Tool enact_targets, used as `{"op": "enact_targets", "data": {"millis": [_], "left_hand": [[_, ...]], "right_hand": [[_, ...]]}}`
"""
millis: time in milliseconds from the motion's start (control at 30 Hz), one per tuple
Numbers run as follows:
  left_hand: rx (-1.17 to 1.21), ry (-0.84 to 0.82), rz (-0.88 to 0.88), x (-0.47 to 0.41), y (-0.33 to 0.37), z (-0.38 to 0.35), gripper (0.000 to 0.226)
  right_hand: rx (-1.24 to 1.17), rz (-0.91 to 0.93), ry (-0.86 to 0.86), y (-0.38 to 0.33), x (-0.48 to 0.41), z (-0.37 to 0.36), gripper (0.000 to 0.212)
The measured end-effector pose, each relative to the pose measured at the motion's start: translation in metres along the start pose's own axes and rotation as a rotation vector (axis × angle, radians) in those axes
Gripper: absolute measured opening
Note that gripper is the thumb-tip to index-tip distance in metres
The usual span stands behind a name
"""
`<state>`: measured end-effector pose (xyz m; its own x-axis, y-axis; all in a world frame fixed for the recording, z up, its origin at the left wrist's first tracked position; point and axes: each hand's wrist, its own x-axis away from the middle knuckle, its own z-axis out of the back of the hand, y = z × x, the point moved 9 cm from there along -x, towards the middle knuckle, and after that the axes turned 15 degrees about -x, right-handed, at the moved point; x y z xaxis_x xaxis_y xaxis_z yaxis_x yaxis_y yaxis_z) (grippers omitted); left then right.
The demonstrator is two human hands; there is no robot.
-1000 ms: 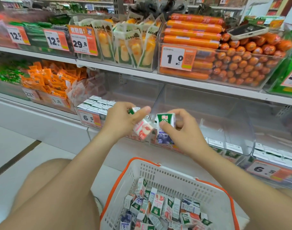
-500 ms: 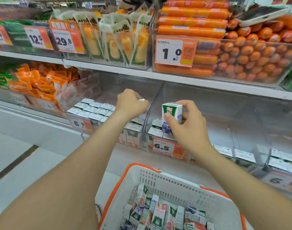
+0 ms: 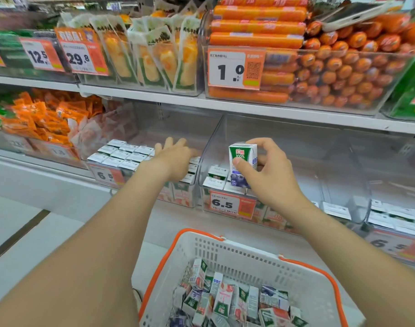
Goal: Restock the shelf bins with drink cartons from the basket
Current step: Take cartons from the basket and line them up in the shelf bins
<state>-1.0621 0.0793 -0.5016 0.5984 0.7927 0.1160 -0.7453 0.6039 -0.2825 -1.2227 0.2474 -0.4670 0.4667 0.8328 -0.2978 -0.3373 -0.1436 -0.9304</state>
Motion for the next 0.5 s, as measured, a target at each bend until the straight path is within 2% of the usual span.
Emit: {"op": "enact_targets", "data": {"millis": [67,133,200,233,300,367,433,500], "left_hand": [[-0.001,0.080,0.060,0.012,-0.001,0.012,0.077],[0.092,0.293,0.177,0.030,-0.006,0.037,0.055],[0.365,0.612,0.251,0.064,0.000,0.066,0.032],[0.544,0.720,0.214,0.082,0.012,0.077,0.027],[0.791,0.701,0.031,0.103,0.053,0.088,0.022],[0.869,0.589,-0.142,0.112,0.098,0.091,0.021],[0.968,0.496,-0.230,0.111,0.128,0.089,0.021],[1.077,0.409,-0.291,0.107,0.153,0.090,0.020]], "right_hand": [[-0.013,-0.020,-0.021,-0.001,0.002,0.002,0.030],[-0.033,-0.053,-0.029,0.000,0.004,0.009,0.027],[-0.051,-0.085,-0.037,-0.002,0.007,0.019,0.023],[-0.063,-0.101,-0.040,-0.003,0.009,0.025,0.022],[-0.083,-0.115,-0.047,-0.009,0.014,0.039,0.023],[-0.092,-0.096,-0.062,-0.017,0.020,0.056,0.031],[-0.089,-0.067,-0.061,-0.024,0.027,0.077,0.037],[-0.056,-0.038,-0.051,-0.031,0.035,0.103,0.033]]}}
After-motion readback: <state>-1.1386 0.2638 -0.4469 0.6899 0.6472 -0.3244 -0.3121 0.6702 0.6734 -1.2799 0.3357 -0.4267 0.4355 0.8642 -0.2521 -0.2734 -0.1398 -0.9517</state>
